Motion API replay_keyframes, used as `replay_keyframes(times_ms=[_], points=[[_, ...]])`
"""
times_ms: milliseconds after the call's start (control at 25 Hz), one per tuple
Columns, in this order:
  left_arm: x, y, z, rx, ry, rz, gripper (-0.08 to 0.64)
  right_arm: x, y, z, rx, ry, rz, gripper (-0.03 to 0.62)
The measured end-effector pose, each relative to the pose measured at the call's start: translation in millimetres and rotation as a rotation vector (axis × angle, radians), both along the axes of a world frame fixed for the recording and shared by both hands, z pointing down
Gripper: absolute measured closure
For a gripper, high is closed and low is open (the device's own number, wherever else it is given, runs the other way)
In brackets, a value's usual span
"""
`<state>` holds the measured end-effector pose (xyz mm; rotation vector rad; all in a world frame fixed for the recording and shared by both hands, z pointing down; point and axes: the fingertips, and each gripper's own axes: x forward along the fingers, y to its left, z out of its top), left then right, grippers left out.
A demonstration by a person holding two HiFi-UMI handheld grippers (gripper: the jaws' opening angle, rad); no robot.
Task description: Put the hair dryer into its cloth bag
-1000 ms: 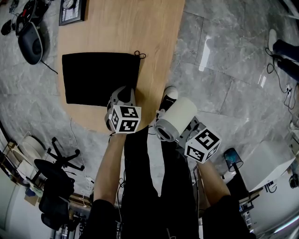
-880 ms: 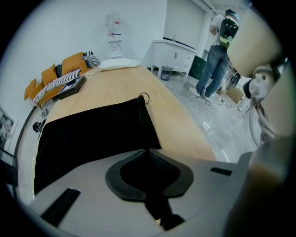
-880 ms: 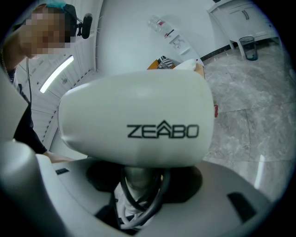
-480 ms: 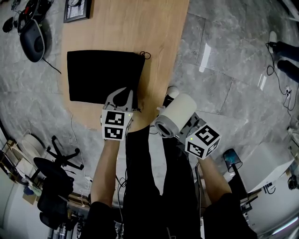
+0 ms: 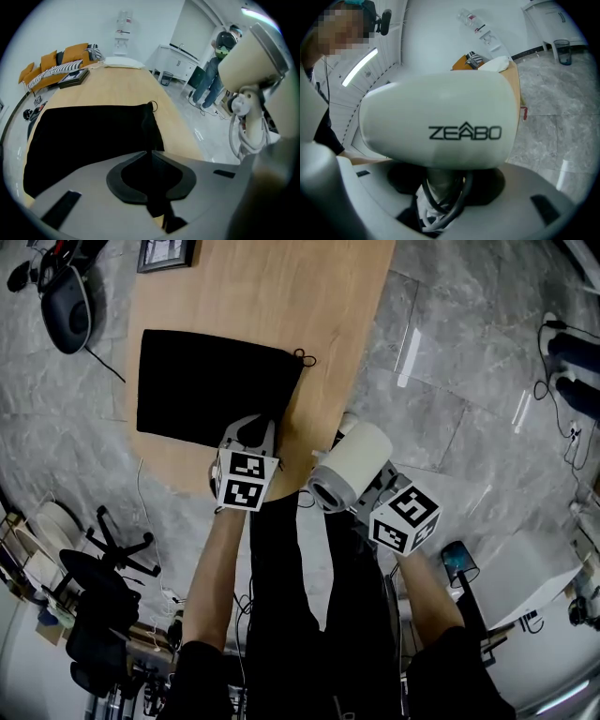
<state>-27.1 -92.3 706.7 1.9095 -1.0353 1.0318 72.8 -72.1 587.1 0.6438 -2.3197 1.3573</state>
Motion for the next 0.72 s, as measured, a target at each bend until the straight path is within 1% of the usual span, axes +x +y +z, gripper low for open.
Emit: replay_keyframes(times_ms=[120,160,200,240,320,400,600,720], points=[[3.2,2.8,5.1,-0.005,0.003,0.021,0.524,-3.5,5.6,3.2,-0.011,0.0,-0.012,0.356],[4.0,3.4,6.6,-0.01,0.003,0.024,0.516,-3.7,7.0,4.3,-0.014,0.002,-0.015,0.356],[4.2,3.6,8.2,-0.015,-0.001,0.025,0.481,-3.5,8.1,5.4,-0.017,0.003,-0.017,0.356],[3.5,3.3,9.1,-0.013,-0.008,0.026,0.478,-3.4,8.9,6.5,-0.021,0.006,-0.016,0.356],[1.0,2.0,7.3,0.003,-0.014,0.026,0.494,-4.0,9.9,8.4,-0.027,0.008,-0.014,0.356],[-1.8,0.4,2.8,0.027,-0.014,0.02,0.528,-4.0,9.8,10.0,-0.03,0.01,-0.016,0.356],[-8.1,-5.0,-22.0,0.068,0.018,-0.02,0.532,-0.9,8.3,12.0,-0.035,0.022,-0.017,0.356],[-12.9,-7.7,-40.2,0.098,0.038,-0.047,0.534,0.4,6.9,15.5,-0.028,0.047,-0.029,0.356]])
